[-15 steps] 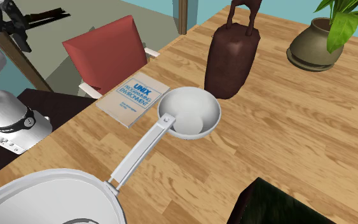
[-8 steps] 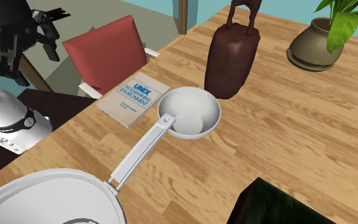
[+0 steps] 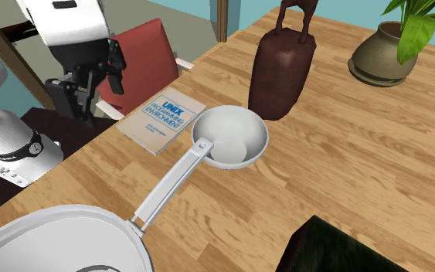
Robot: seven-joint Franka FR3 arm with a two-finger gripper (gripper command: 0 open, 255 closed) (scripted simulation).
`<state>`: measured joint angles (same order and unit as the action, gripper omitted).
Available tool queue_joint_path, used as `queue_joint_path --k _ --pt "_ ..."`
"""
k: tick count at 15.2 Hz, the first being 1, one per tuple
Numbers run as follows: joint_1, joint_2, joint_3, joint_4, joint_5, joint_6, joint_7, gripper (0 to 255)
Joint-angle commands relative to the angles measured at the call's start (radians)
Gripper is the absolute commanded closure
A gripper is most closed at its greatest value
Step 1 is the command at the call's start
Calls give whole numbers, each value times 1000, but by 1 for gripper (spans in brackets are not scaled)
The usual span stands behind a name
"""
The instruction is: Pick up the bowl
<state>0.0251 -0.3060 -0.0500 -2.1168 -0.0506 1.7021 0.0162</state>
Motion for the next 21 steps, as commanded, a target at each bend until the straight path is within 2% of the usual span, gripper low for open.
queue_joint_path --k 1,10,17,18,21 --pt "2 86 0 63 6 22 2 0" --pt "-1 455 -6 403 34 37 -7 0" --pt "-13 778 -5 794 58 -40 -12 0" --pt "-13 793 -5 814 59 -45 -12 0" --pt "-13 795 -4 776 59 -6 -12 0"
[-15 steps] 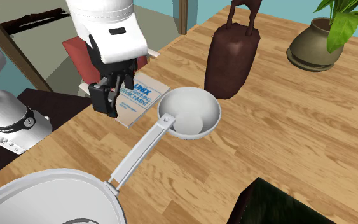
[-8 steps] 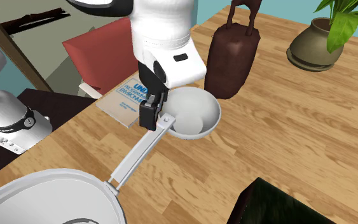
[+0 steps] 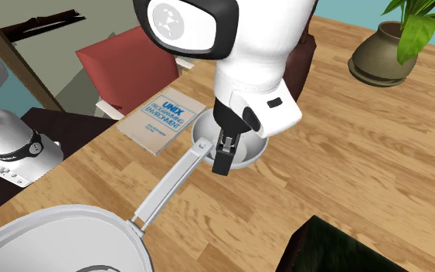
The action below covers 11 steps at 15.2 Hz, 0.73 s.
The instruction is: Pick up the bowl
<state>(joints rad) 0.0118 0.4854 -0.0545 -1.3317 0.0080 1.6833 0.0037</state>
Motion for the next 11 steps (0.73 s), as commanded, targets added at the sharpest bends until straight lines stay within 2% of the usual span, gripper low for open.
queue_joint_path --k 1,6,7,11 --pt "0 4 0 -21 0 26 0 0" --pt "1 10 0 -60 0 70 1 0" --pt "1 12 1 -56 1 69 1 255" --pt "1 12 1 -57 1 69 1 255"
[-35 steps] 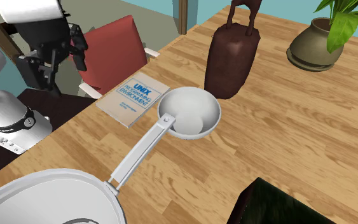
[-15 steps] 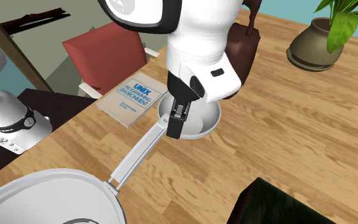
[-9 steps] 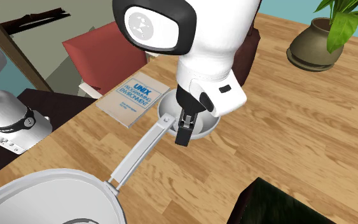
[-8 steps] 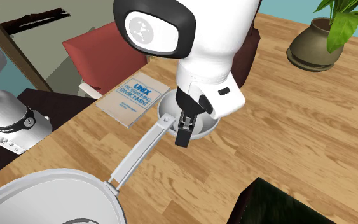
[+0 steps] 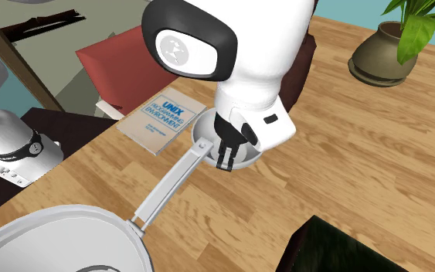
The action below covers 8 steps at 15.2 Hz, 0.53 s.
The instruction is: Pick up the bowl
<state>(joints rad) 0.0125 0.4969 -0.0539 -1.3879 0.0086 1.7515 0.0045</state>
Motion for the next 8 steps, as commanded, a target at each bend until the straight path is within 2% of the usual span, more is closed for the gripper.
queue_joint_path --k 1,5,8 --pt "0 1 0 0 0 0 0 255" --pt "0 -1 0 -3 0 2 0 255" --pt "0 -6 0 29 0 -35 0 255"
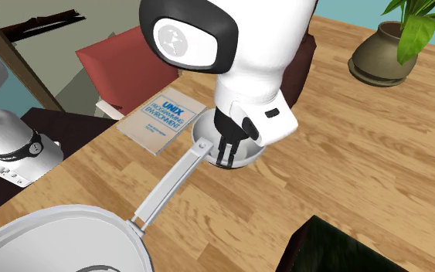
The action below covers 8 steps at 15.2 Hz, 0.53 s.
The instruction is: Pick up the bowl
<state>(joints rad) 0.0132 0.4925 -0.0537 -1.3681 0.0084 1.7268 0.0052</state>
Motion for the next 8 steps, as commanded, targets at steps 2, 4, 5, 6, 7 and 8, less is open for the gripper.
queue_joint_path --k 2,4,5,6,7,8 --pt "-1 -4 -1 32 0 -36 -1 255" --pt "-2 -5 -1 57 0 -62 -1 255" --pt "-2 -6 -1 70 0 -76 -1 255" --pt "-2 -6 -1 84 0 -89 -2 255" --pt "-2 -5 -1 98 0 -103 -2 255" --pt "-2 -4 -1 113 0 -117 -2 255"
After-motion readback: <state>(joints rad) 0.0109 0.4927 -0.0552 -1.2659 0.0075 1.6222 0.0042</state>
